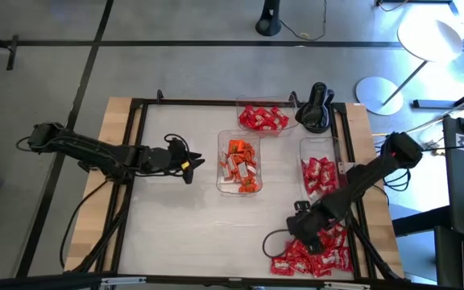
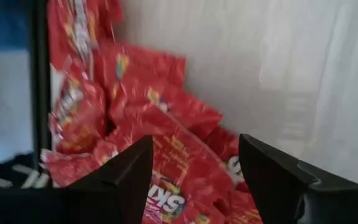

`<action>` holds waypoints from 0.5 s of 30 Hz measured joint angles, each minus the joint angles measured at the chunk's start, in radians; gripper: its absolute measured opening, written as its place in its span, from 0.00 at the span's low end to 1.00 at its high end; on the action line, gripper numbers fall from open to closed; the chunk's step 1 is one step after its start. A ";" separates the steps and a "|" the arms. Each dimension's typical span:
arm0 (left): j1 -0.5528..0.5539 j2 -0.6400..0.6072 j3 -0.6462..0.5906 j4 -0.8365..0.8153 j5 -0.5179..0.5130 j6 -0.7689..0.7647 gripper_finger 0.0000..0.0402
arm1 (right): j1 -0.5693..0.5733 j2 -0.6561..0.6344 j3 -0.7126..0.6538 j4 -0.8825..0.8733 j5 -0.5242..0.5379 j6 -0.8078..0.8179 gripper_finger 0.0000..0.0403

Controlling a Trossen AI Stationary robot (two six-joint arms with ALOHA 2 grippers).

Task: Sort candy
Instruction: Put the red candy pack into the bottom right transparent bin

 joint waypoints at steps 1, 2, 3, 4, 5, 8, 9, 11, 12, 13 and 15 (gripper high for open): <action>0.000 0.000 0.000 -0.001 0.000 -0.001 0.32 | 0.011 0.017 0.000 -0.003 -0.002 -0.004 0.58; 0.000 0.000 0.000 -0.001 0.000 -0.001 0.32 | 0.020 0.032 0.000 -0.007 -0.011 -0.010 0.58; 0.000 0.000 0.000 0.000 0.000 -0.001 0.32 | 0.028 0.047 0.000 -0.009 -0.023 -0.018 0.58; 0.000 0.000 0.000 -0.001 0.000 -0.001 0.32 | 0.038 0.061 0.000 -0.011 -0.031 -0.022 0.58; 0.000 0.000 0.000 -0.001 0.000 -0.001 0.32 | 0.046 0.072 0.000 -0.015 -0.034 -0.025 0.58; 0.000 0.000 0.000 -0.001 0.000 0.002 0.32 | 0.054 0.102 0.001 -0.029 -0.034 -0.026 0.58; 0.000 0.000 0.000 -0.001 0.000 0.002 0.32 | 0.054 0.108 0.002 -0.032 -0.036 -0.026 0.57; 0.000 0.000 0.000 -0.001 0.000 0.002 0.32 | 0.051 0.114 0.002 -0.032 -0.037 -0.026 0.54; 0.000 0.000 0.000 -0.001 0.000 0.002 0.32 | 0.051 0.115 0.002 -0.032 -0.033 -0.027 0.52; 0.000 0.000 0.000 -0.001 0.000 0.002 0.32 | 0.052 0.115 0.003 -0.035 -0.021 -0.030 0.49; 0.000 0.000 0.000 -0.001 0.000 0.002 0.32 | 0.053 0.115 0.003 -0.042 0.008 -0.047 0.42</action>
